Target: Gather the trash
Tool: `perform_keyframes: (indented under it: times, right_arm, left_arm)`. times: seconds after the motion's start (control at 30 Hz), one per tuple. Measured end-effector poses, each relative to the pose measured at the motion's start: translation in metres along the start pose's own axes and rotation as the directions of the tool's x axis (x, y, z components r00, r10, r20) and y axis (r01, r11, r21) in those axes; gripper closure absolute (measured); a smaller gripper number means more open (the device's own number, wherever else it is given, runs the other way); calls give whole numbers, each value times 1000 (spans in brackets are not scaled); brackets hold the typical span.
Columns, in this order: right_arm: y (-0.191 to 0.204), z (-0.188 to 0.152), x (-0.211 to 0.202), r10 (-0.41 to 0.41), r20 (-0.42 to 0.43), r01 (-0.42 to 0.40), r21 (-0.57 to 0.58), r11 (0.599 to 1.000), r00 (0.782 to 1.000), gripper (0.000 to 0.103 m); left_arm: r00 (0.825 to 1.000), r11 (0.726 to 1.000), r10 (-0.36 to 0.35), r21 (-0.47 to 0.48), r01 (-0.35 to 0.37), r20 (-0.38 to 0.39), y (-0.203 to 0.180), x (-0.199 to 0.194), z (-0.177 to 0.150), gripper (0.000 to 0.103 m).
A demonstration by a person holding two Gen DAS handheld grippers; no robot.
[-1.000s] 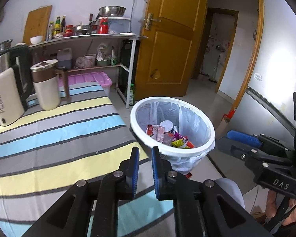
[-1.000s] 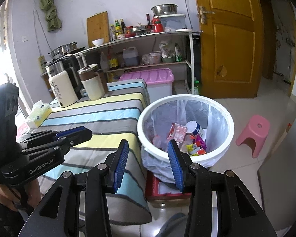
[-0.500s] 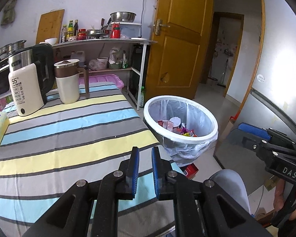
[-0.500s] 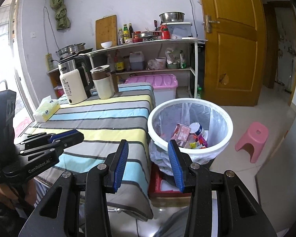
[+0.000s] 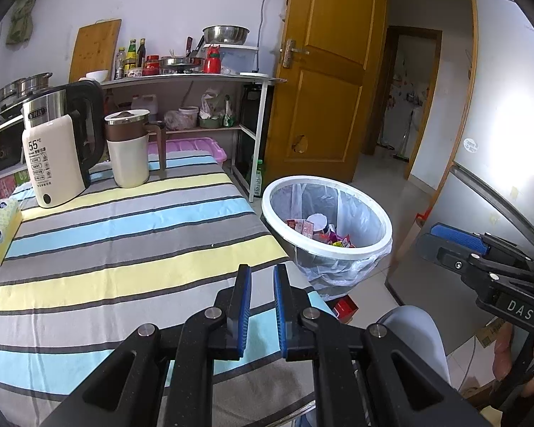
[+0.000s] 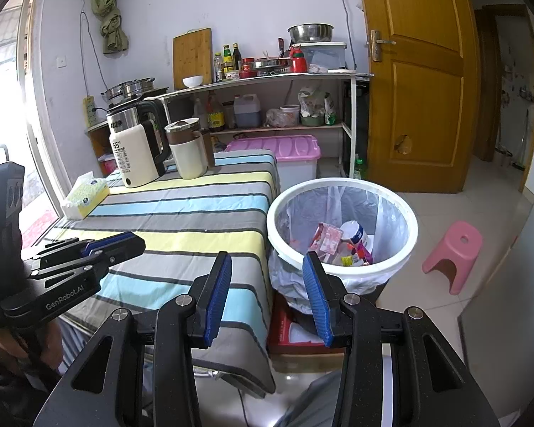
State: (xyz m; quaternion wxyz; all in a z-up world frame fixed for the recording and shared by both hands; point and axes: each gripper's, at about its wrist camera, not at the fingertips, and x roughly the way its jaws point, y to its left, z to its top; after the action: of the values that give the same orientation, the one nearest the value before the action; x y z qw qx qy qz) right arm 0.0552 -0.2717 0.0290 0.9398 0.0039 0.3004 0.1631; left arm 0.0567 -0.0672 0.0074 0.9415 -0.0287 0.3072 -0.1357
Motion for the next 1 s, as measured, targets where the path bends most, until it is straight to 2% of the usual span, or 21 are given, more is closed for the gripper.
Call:
perform_keyframes:
  times: [1.0]
  right_arm:
    - [-1,1,1,-4,0,4,-2,1000,1000,60]
  left_arm:
    - [1000,1000,26,-9,-26,-4,2,-1,0,91]
